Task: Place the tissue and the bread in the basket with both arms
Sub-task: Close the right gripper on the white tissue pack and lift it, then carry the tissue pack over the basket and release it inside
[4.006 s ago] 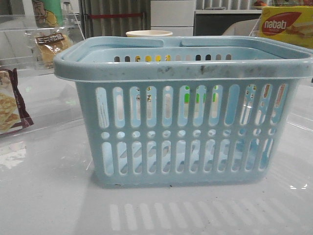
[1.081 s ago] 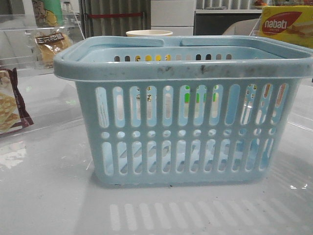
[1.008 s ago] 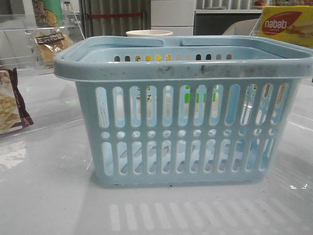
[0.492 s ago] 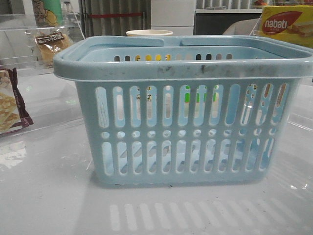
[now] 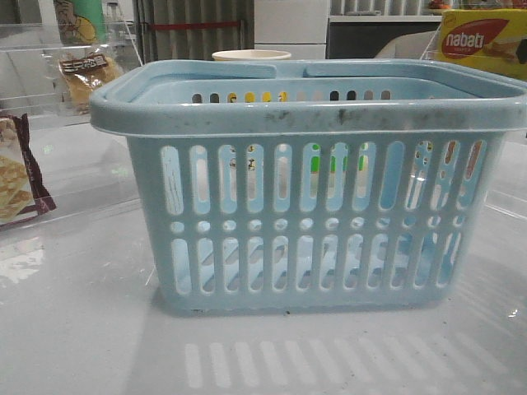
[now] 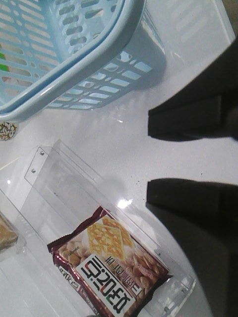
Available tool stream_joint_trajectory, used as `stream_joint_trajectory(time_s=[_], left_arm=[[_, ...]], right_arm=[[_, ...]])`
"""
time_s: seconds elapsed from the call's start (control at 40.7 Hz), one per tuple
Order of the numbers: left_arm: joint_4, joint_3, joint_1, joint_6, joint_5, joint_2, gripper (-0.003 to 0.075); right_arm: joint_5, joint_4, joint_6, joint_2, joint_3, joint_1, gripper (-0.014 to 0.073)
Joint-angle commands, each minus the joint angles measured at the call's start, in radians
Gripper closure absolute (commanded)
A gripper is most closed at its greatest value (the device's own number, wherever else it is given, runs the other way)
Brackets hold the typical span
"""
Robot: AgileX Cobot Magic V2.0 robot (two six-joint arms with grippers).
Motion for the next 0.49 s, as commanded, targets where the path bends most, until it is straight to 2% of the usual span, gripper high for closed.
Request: stream_joint_trajectory(time_s=[0.0,0.197,0.467], left_arm=[[0.000,-0.032,-0.008,-0.002,-0.073,-0.002,0.0479],[0.000,-0.032,-0.008,-0.002,-0.073,-0.002,0.0528],[0.000,-0.032,-0.008,-0.002,-0.073,-0.002,0.0573]], right_arm=[[-0.049,0.027,0.002,-0.058,-0.053,-0.006,0.0345],[0.067,0.072,0.002,-0.111,-0.108,0.012,0.0380],[0.105,0.072,-0.069,-0.336,-0.101,0.120,0.0380]])
